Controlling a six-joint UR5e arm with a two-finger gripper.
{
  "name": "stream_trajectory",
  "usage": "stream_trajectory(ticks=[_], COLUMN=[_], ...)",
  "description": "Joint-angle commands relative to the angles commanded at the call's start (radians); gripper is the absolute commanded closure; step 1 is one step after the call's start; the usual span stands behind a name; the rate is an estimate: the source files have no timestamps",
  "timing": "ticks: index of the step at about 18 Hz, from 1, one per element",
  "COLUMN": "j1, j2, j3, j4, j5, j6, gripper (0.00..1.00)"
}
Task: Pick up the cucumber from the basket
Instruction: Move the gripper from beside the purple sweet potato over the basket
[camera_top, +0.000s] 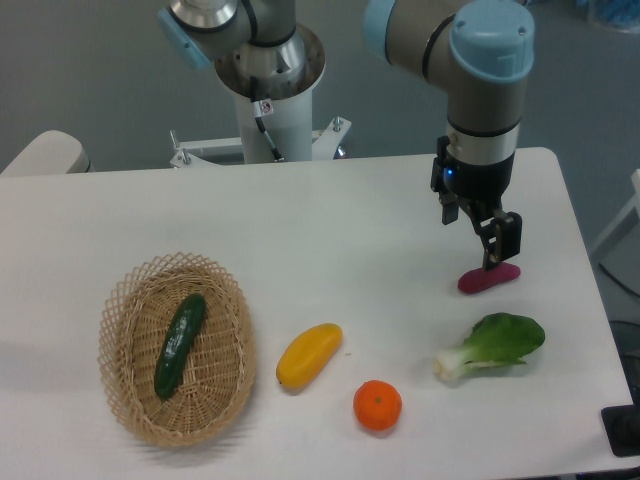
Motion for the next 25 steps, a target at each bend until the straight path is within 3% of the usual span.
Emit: stream_trajectory(ticks=[3,8,10,12,17,20,25], j1=[-0.035,-0.153,-0.199,-0.250,-0.359,-0.422,-0.463], j2=[0.028,0.034,0.034,0.025,-0.043,-0.090,-0.127], j3=[-0.049,-0.083,-0.118,-0.134,-0.118,-0.120,-0.135], j4=[0.000,-0.003,-0.003,0.002,0.003,0.067,0.080], j5=[-0.055,-0.051,-0.055,-0.054,-0.055,-0.055,-0.052], j6=[-0.169,-0.459,-0.635,-0.816,-1.088,-1.172,-1.231], gripper=[0.00,0.00,0.00,0.00,0.00,0.00,0.00])
